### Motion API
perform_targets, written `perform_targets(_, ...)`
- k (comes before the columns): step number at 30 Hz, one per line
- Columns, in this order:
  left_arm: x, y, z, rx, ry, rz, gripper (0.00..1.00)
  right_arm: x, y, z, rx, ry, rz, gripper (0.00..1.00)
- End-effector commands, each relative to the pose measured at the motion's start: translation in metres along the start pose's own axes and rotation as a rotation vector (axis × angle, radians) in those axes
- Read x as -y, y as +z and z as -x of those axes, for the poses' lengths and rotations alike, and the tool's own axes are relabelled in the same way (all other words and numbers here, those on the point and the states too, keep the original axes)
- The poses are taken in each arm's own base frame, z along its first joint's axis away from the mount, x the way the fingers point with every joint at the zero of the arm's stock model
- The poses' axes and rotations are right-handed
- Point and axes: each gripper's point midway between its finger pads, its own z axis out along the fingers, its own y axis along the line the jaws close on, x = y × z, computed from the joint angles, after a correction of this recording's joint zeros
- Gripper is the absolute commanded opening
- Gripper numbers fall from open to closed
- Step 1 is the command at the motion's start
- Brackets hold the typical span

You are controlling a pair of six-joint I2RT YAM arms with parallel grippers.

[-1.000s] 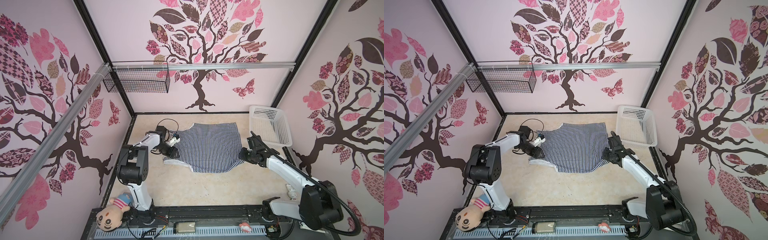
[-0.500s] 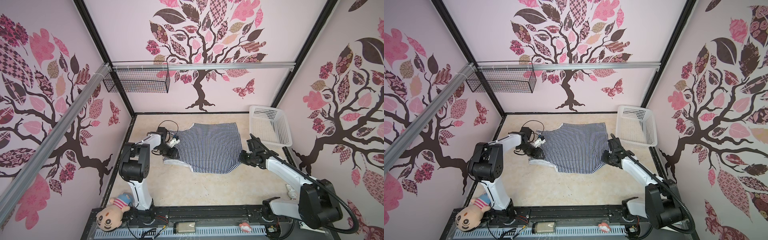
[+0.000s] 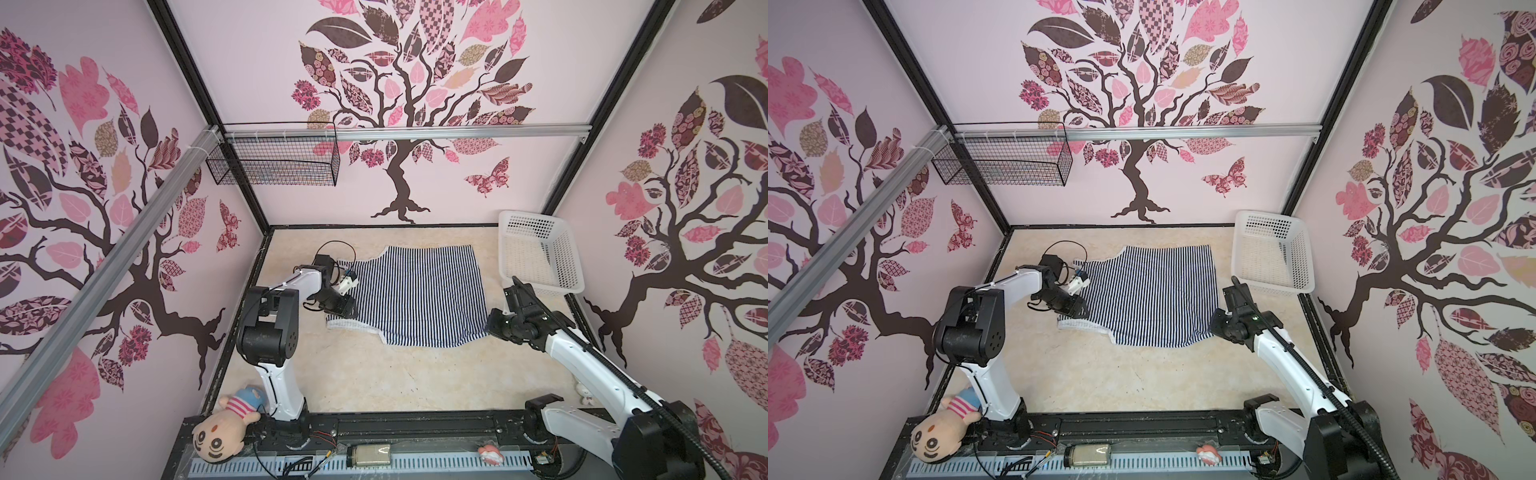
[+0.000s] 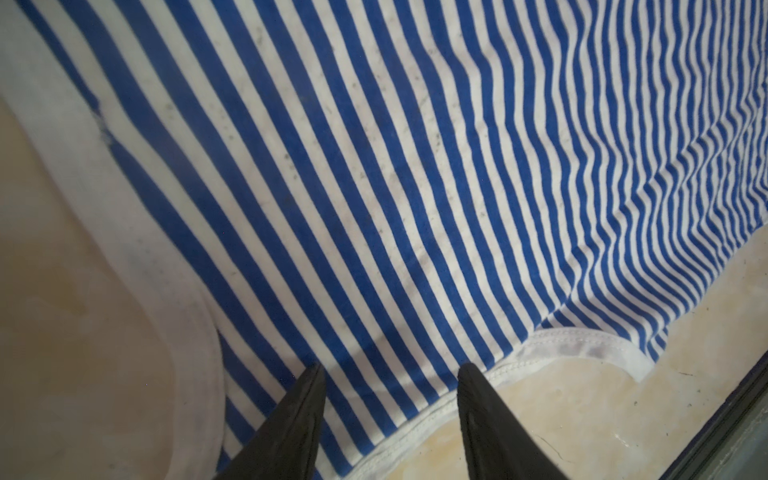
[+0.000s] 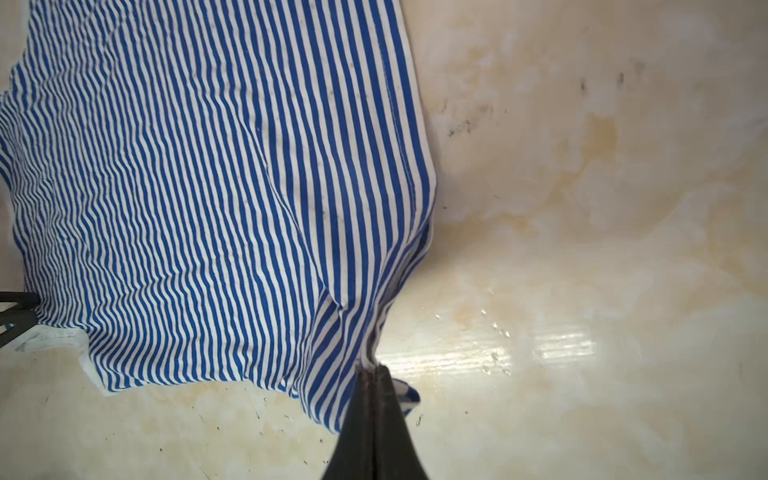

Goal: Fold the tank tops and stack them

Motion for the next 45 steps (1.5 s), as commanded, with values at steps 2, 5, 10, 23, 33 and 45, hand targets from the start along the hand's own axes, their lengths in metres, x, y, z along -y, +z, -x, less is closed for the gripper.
perform_targets(2, -0.008, 0.000, -0.004, -0.009, 0.004, 0.049, 0.56, 0.025, -0.003, -0.018, -0.026, 0.086, -0.093, 0.00)
perform_targets(5, -0.017, 0.000, -0.002, -0.008, -0.004, 0.099, 0.56, 0.045, 0.000, -0.024, -0.003, 0.159, -0.197, 0.00)
perform_targets(10, -0.021, -0.007, 0.006, 0.009, -0.011, 0.123, 0.56, 0.062, 0.013, -0.039, -0.003, 0.243, -0.238, 0.00)
perform_targets(23, -0.009, -0.033, 0.019, 0.083, -0.011, 0.123, 0.58, 0.024, 0.003, -0.031, 0.026, 0.175, -0.046, 0.44)
perform_targets(33, 0.010, -0.032, 0.018, 0.060, 0.038, 0.116, 0.58, -0.035, 0.008, -0.055, -0.138, 0.032, 0.213, 0.31)
perform_targets(45, -0.021, -0.018, -0.012, -0.049, 0.063, 0.296, 0.58, -0.024, 0.036, -0.085, -0.216, 0.017, 0.159, 0.20)
